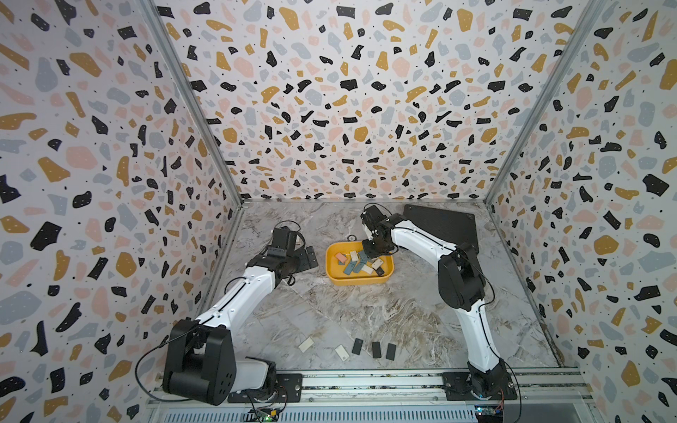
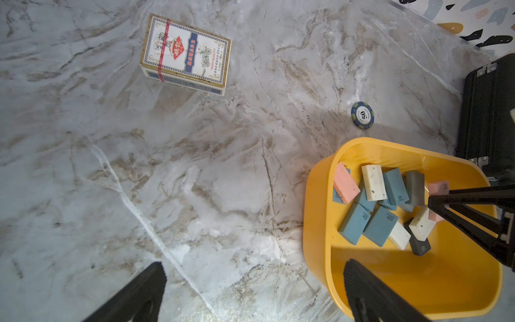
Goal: Put the eraser in the storage box
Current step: Place the eraser in the storage box.
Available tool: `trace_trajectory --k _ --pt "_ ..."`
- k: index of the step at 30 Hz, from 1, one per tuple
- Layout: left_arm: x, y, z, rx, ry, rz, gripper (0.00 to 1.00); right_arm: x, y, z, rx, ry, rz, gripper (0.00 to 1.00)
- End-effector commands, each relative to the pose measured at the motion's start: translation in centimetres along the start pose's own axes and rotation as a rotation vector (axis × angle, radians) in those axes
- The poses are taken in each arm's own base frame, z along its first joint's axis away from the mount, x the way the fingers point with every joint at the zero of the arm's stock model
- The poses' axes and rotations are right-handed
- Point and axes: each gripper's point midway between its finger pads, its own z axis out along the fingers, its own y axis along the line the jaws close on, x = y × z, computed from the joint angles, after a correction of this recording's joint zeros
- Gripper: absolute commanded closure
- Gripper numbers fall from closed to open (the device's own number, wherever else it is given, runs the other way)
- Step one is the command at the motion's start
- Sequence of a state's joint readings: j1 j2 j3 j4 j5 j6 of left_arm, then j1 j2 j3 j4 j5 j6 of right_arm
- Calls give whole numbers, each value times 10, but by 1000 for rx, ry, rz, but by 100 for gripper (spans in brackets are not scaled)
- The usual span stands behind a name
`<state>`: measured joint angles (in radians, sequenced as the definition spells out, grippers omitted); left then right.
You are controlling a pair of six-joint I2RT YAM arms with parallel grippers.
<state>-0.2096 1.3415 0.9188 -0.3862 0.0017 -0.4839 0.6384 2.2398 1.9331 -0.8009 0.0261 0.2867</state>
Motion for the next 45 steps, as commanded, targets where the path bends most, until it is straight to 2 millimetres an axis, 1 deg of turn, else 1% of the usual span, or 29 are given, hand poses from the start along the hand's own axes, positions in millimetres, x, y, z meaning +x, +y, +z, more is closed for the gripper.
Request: trace_trajectory --k 1,4,9,14,15,19,23,25,29,32,35,38,40,43,45 --pt "-13 -7 -4 24 -25 -2 0 -8 -3 -3 -3 -12 3 81" --pt "-13 -7 -3 25 -21 -3 0 -11 -6 2 -3 -13 10 81" --pt "-13 -8 -3 26 -17 1 0 -17 -5 10 -9 -19 8 80" --pt "-13 -8 -3 24 -14 3 0 -15 -3 18 -20 -6 21 78" --pt "-13 -8 -3 24 -12 3 1 -14 -3 19 -19 -4 21 77" --pt "-13 -8 -2 27 -9 4 0 -13 -2 18 -23 -3 26 66" --pt "-13 -8 -2 28 -9 3 1 -20 0 2 -36 -38 29 52" --pt "-12 -9 -1 31 -7 4 0 -24 1 -8 -43 -62 32 48" --pt "-12 -9 -1 35 -8 4 0 -30 6 -34 -58 -111 34 43" --pt "-13 -10 -4 40 -15 6 0 -21 10 -54 -42 -134 25 41" --pt "-14 -12 -5 49 -20 7 0 3 12 -76 -6 -155 18 39" --pt "-14 -13 -8 58 -30 7 0 43 8 -93 53 -164 28 36" --pt "-15 -15 -11 69 -38 6 0 77 2 -100 73 -137 63 35" --pt "-19 -14 -16 71 -59 5 1 130 -2 -104 70 -59 114 34" --pt "-20 -15 -18 80 -76 3 1 161 -3 -110 98 -21 106 34"
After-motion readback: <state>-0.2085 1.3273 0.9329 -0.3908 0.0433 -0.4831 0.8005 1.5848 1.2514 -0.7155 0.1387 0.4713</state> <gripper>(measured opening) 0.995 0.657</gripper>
